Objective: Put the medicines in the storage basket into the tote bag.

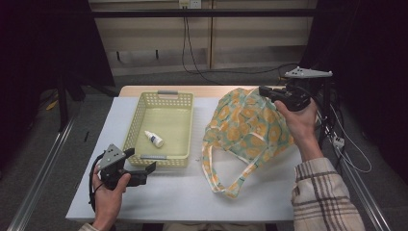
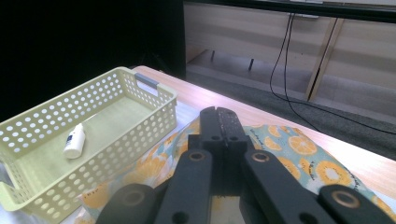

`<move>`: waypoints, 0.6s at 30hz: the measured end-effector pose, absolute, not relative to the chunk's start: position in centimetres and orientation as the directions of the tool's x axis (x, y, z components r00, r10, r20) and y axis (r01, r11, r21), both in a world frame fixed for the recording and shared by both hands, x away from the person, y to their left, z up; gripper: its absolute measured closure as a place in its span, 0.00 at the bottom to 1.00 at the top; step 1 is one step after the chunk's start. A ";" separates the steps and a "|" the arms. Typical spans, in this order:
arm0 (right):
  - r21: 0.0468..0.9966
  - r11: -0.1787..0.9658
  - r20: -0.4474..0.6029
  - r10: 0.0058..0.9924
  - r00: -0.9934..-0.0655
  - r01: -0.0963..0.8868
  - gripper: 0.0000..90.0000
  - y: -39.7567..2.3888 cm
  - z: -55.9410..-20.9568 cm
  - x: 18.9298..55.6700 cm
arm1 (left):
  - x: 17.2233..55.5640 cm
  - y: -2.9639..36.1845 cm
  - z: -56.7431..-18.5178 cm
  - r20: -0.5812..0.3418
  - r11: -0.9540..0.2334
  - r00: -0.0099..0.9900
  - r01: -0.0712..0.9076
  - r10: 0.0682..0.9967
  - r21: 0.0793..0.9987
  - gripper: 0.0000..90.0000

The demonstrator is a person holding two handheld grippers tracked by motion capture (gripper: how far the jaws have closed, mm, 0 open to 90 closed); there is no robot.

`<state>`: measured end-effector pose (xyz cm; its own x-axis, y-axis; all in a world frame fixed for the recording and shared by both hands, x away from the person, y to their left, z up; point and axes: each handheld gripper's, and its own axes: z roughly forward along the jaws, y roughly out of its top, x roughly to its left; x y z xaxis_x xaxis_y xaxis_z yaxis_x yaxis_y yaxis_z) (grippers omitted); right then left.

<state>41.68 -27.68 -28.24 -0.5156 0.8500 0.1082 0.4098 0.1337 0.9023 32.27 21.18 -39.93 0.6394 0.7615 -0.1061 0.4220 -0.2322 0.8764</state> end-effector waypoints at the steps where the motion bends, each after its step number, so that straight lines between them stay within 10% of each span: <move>1: 0.903 0.134 0.109 0.848 -0.518 0.409 1.00 -27.7 -28.3 41.7 | 32.4 21.1 -39.6 -0.098 -0.247 0.641 0.426 0.761 0.870 0.06; 18: 0.899 0.139 0.115 0.840 -0.531 0.415 1.00 -27.8 -28.9 41.6 | 39.3 19.3 -38.2 -0.077 -0.358 0.616 0.550 0.784 0.755 0.07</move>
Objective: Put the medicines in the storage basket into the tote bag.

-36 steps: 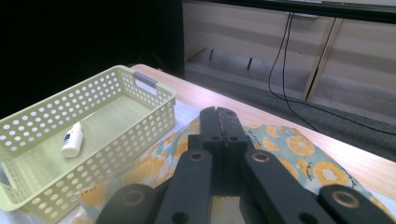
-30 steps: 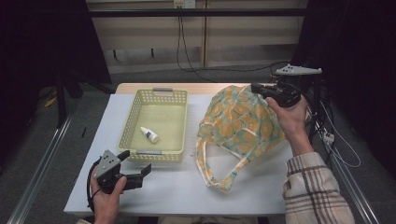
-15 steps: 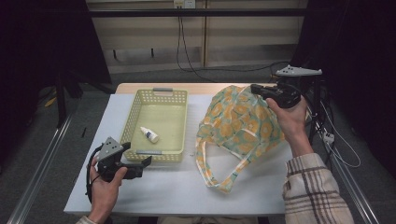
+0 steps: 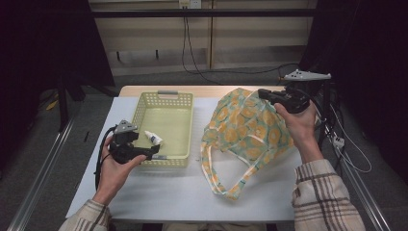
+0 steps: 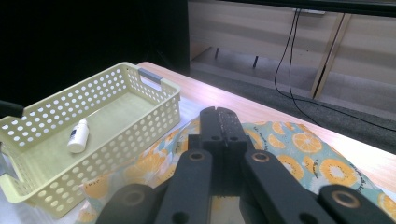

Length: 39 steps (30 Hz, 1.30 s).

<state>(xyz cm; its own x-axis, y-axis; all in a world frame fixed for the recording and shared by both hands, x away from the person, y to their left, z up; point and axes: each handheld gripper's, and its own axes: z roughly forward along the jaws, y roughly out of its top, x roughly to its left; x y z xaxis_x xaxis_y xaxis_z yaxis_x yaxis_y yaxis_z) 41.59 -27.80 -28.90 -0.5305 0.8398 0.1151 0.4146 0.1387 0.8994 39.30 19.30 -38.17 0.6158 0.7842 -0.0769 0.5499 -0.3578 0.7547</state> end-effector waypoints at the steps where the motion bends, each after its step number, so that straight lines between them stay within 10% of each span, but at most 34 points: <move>1: 0.899 0.137 0.117 0.841 -0.528 0.417 1.00 -27.8 -28.9 41.5 | 39.7 19.2 -38.3 -0.059 -0.374 0.620 0.542 0.782 0.753 0.09; 20: 0.899 0.138 0.115 0.842 -0.528 0.416 1.00 -27.9 -29.0 41.6 | 46.5 17.0 -39.8 -0.086 -0.444 0.552 0.745 0.829 0.498 0.35; 39: 0.892 0.155 0.107 0.841 -0.531 0.424 1.00 -27.6 -29.2 41.9 | 49.6 15.9 -41.3 -0.127 -0.466 0.531 0.817 0.838 0.338 0.40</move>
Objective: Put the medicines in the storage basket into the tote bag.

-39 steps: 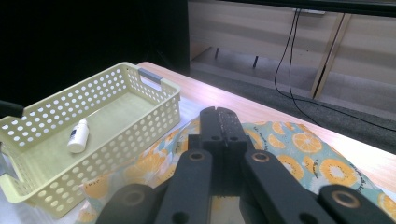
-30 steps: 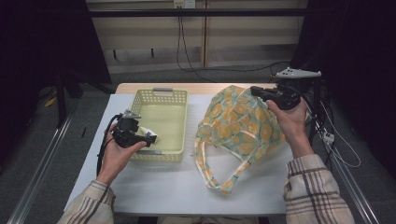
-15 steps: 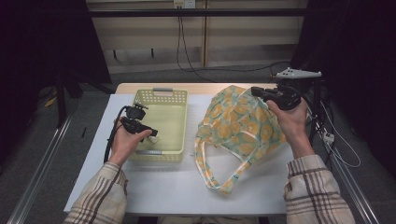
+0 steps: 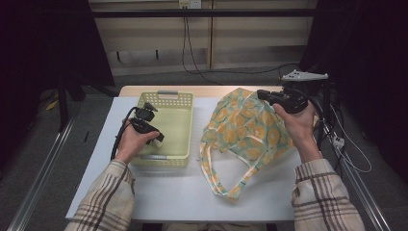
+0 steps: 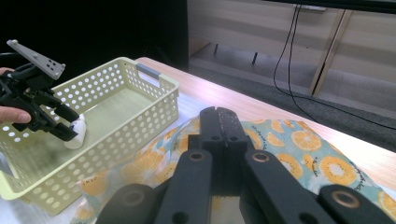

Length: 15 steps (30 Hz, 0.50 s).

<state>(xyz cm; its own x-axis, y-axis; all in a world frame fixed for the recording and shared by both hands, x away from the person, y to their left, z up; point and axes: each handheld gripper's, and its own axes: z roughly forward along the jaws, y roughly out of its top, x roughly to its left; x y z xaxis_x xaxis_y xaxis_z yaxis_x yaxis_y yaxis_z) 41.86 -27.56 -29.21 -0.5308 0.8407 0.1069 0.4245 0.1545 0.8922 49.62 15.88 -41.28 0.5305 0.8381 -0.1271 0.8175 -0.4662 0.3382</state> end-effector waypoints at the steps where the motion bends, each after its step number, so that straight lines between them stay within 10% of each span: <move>1: 0.891 0.156 0.106 0.842 -0.528 0.426 1.00 -27.6 -29.2 41.9 | 49.7 15.8 -41.3 -0.131 -0.467 0.531 0.818 0.837 0.335 0.40; 15: 0.893 0.150 0.108 0.844 -0.525 0.425 1.00 -27.9 -29.4 41.8 | 50.2 13.5 -42.6 -0.077 -0.574 0.638 0.733 0.766 0.364 0.38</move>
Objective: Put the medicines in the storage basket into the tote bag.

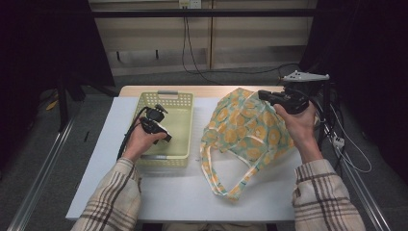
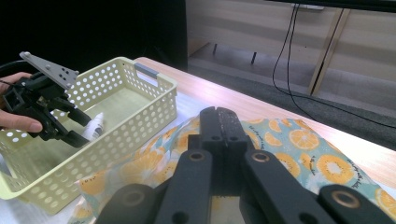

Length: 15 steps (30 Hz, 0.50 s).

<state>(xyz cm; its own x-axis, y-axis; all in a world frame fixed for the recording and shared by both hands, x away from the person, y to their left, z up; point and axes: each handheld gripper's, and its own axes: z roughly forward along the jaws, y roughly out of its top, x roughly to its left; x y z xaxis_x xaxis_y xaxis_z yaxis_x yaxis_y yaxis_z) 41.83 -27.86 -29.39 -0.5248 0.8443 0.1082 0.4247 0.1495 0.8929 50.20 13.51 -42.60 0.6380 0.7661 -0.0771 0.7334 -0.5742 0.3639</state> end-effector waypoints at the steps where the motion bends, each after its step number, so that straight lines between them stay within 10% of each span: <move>1: 0.893 0.150 0.108 0.844 -0.525 0.425 1.00 -27.9 -29.4 41.8 | 50.2 13.4 -42.8 -0.082 -0.568 0.633 0.738 0.770 0.364 0.38; 15: 0.889 0.153 0.108 0.845 -0.523 0.431 1.00 -27.8 -29.5 42.1 | 51.8 12.7 -42.8 -0.169 -0.385 0.511 0.792 0.843 0.473 0.19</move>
